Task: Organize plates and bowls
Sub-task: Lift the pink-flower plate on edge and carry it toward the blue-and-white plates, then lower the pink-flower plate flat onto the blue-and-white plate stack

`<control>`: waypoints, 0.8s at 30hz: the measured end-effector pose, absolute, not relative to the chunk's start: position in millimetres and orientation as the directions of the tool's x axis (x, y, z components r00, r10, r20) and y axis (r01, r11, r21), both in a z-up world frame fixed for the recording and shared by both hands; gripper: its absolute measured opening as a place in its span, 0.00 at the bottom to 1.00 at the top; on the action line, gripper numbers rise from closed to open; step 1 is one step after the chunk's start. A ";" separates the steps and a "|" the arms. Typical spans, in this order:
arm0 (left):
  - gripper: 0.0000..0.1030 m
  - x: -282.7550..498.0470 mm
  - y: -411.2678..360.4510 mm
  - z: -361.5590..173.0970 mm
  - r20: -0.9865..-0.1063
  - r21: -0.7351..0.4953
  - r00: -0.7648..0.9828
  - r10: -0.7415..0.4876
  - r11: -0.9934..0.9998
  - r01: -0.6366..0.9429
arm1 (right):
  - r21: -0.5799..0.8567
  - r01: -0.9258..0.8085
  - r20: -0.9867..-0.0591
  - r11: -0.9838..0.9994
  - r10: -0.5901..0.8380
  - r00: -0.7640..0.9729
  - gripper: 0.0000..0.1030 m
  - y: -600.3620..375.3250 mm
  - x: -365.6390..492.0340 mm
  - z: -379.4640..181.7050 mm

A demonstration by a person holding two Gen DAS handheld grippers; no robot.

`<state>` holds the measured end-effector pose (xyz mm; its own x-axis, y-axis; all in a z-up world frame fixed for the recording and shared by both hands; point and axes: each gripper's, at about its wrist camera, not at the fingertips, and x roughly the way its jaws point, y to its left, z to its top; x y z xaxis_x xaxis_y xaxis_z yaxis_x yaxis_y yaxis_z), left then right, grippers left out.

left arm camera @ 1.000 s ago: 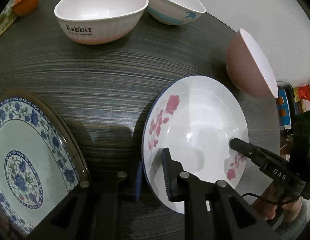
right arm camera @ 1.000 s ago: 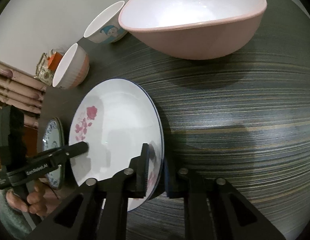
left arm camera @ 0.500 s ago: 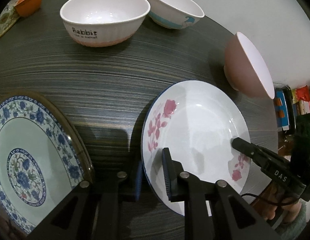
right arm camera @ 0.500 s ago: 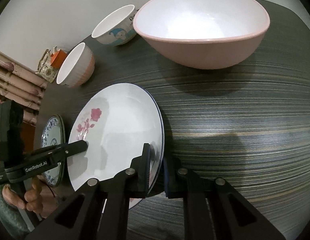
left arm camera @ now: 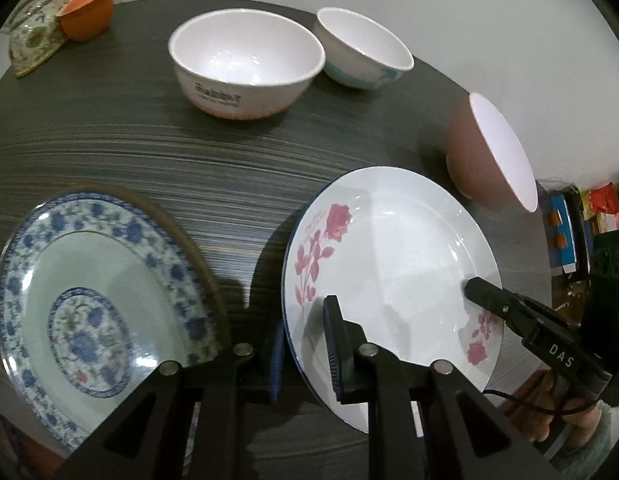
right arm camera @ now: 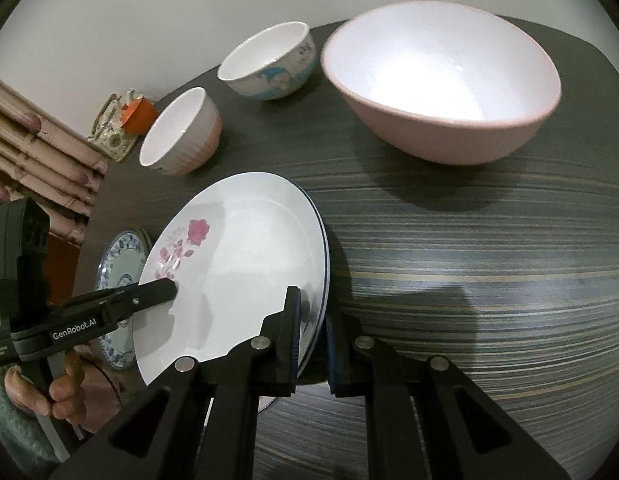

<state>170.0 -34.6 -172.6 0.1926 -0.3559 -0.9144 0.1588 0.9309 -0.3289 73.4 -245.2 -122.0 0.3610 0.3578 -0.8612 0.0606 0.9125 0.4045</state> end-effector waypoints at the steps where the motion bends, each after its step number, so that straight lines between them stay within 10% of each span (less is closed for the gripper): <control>1: 0.17 169.2 -30.1 -170.2 -0.914 -0.328 0.199 -0.354 0.932 0.155 | 0.406 0.053 -0.859 0.912 0.361 0.364 0.11 -241.8 73.5 -119.1; 24: 0.17 141.0 103.9 -143.6 -0.911 -0.274 0.333 -0.245 0.961 -0.043 | 0.442 -0.145 -0.823 0.885 0.464 0.328 0.11 -108.7 94.9 -85.8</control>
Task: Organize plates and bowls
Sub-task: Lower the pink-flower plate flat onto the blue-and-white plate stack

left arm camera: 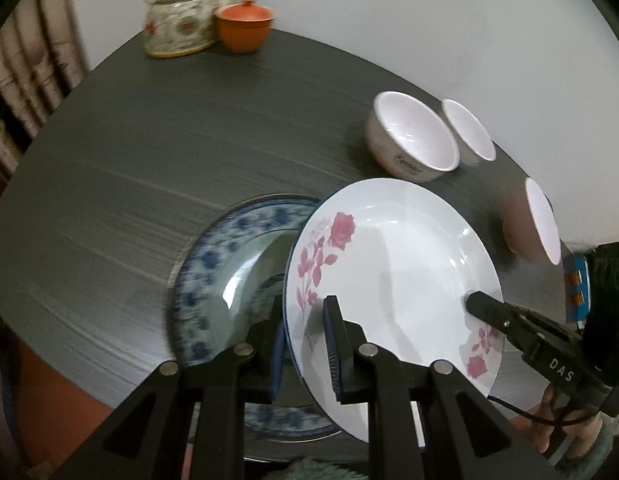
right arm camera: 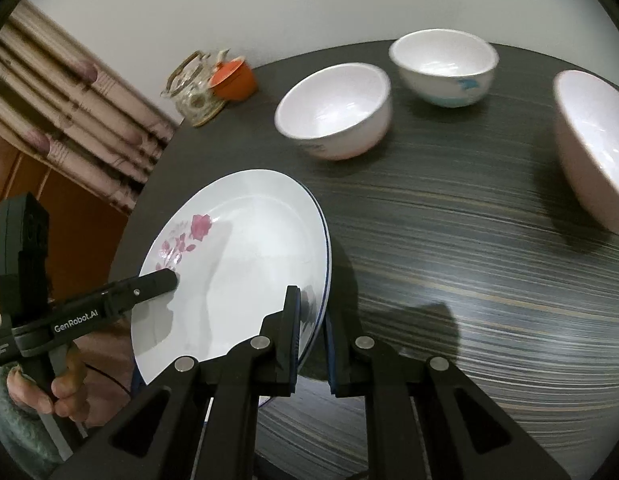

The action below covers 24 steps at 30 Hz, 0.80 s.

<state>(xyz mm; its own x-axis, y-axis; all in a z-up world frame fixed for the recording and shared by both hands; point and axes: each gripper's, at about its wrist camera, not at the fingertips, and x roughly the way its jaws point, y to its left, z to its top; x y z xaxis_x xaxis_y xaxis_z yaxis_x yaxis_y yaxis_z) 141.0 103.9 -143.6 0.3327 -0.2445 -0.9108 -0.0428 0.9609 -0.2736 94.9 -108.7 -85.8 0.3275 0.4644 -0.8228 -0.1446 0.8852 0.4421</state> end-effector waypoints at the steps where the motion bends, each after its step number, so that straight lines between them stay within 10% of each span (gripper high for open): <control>1: 0.17 139.8 110.2 -143.7 -0.911 -0.275 0.332 -0.243 0.960 -0.051 | 0.441 -0.153 -0.824 0.884 0.466 0.320 0.11 -101.0 95.7 -87.0; 24: 0.17 146.6 136.5 -185.9 -0.934 -0.265 0.283 -0.220 0.955 -0.135 | 0.420 -0.178 -0.866 0.890 0.452 0.216 0.12 -41.3 105.9 -125.8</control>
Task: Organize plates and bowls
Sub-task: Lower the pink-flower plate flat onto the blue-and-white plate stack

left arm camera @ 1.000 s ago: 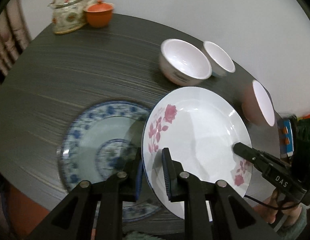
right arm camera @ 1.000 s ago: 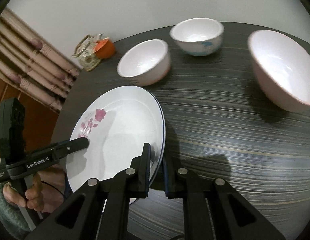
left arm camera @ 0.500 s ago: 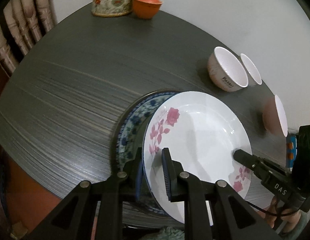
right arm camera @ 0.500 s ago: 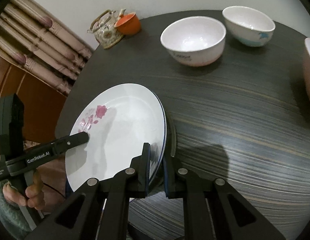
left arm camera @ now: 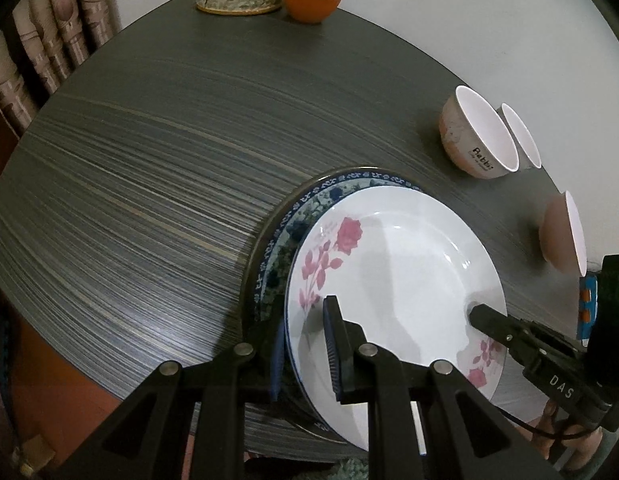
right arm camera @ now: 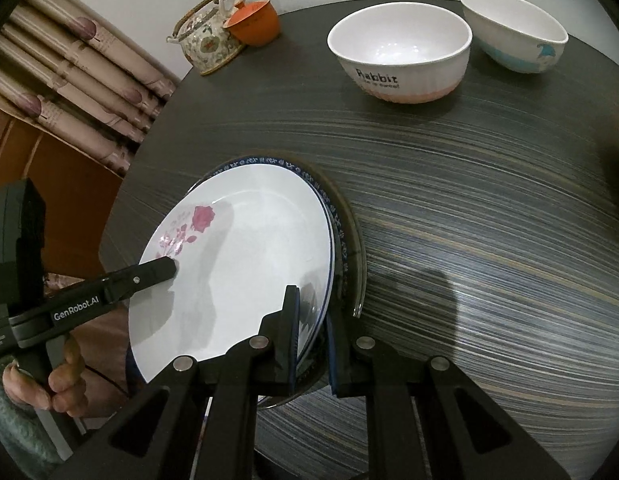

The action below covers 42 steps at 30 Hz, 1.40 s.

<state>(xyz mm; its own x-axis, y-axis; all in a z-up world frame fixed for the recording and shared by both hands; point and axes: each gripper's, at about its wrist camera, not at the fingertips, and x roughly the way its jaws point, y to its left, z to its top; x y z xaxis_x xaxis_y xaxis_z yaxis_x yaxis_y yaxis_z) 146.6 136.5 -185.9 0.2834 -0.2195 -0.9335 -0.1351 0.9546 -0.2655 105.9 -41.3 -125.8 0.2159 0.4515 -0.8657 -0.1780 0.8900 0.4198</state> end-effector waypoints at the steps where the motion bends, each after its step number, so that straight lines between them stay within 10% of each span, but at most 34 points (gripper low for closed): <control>1: 0.17 147.5 135.7 -187.1 -0.934 -0.263 0.283 -0.217 0.955 -0.136 | 0.420 -0.177 -0.866 0.890 0.451 0.215 0.12 -41.3 106.1 -126.4; 42: 0.23 157.7 111.5 -181.4 -0.940 -0.150 0.331 -0.077 0.968 -0.200 | 0.309 -0.222 -0.922 0.925 0.348 0.170 0.32 -8.1 105.5 -125.4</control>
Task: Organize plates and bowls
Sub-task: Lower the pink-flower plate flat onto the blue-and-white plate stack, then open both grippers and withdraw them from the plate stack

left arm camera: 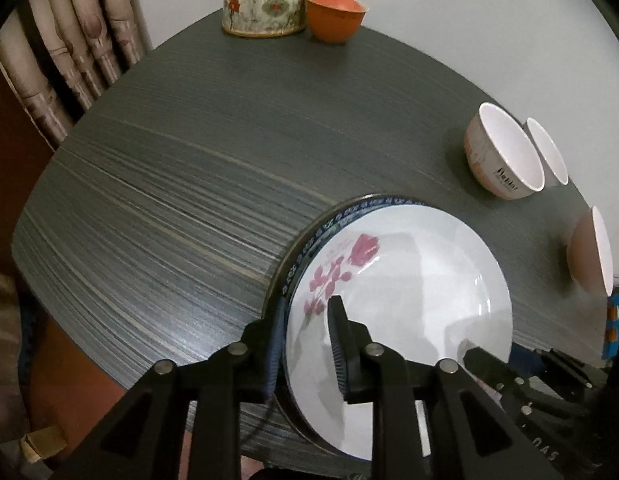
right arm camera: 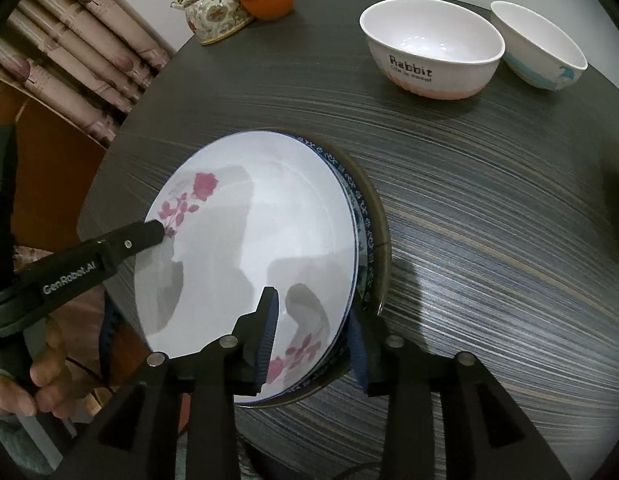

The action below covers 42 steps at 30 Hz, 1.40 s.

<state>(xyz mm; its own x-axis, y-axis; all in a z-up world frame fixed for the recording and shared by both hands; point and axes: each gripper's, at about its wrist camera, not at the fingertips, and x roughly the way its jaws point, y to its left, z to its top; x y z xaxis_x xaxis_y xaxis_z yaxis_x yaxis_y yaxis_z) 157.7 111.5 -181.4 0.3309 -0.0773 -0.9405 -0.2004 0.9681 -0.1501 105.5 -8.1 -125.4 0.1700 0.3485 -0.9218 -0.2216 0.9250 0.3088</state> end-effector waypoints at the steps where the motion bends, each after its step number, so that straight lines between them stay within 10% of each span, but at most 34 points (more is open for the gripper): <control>1: 0.23 157.1 111.6 -180.4 -0.938 -0.155 0.338 -0.080 0.967 -0.202 | 0.304 -0.223 -0.924 0.926 0.344 0.168 0.32 -7.1 105.8 -125.1; 42: 0.51 144.5 17.9 -149.0 -0.925 -0.114 0.368 -0.090 0.993 -0.044 | 0.267 -0.072 -0.895 0.961 0.275 0.352 0.57 -102.5 69.2 -83.5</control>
<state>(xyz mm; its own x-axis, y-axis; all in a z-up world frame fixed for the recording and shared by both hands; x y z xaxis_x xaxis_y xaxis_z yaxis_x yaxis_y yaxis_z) 144.5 17.9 -149.0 0.3683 -0.0902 -0.9253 -0.0437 0.9925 -0.1141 69.2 -102.5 -83.5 0.3518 0.2752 -0.8947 -0.0721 0.9609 0.2672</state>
